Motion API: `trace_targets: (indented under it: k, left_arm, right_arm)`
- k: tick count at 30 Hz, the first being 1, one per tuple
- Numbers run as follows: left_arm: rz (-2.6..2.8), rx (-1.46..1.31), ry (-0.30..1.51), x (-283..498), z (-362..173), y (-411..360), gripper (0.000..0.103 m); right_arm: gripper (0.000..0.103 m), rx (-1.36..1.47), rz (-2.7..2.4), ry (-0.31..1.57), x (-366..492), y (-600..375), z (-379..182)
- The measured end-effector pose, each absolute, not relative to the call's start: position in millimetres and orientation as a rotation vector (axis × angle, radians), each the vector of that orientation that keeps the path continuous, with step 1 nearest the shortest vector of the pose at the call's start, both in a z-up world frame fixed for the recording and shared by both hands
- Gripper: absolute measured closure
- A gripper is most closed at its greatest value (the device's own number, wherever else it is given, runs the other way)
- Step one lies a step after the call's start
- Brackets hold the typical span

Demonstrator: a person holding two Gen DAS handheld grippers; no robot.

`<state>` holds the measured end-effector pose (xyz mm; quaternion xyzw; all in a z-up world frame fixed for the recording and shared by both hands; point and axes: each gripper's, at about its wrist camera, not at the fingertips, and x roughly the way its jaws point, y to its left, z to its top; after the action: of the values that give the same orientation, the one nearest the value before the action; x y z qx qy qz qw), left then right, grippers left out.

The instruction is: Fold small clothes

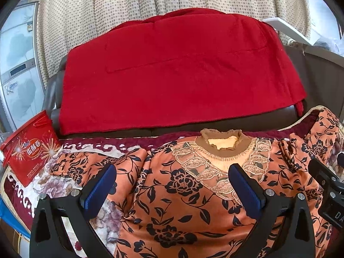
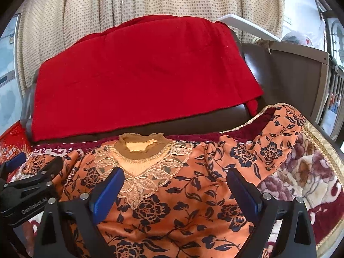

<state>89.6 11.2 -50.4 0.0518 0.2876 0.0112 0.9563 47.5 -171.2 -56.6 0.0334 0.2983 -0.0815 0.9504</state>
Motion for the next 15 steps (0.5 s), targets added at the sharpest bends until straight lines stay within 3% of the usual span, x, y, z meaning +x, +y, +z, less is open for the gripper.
trace_targets:
  k: [5,9,15]
  left_arm:
    - [-0.002,0.099,0.594,93.0,-54.1,7.5,0.000]
    - [-0.132,0.029,0.739,110.3,-74.0,9.6,0.000]
    - [-0.123,0.020,0.890,130.1,-112.3,12.4,0.000]
  right_arm:
    - [0.006,0.105,-0.160,0.568,54.2,-183.4,-55.5]
    - [0.006,0.165,-0.162,0.616,63.7,-216.2,-55.4]
    - [0.006,0.487,-0.248,0.656,92.2,-350.9,-90.0]
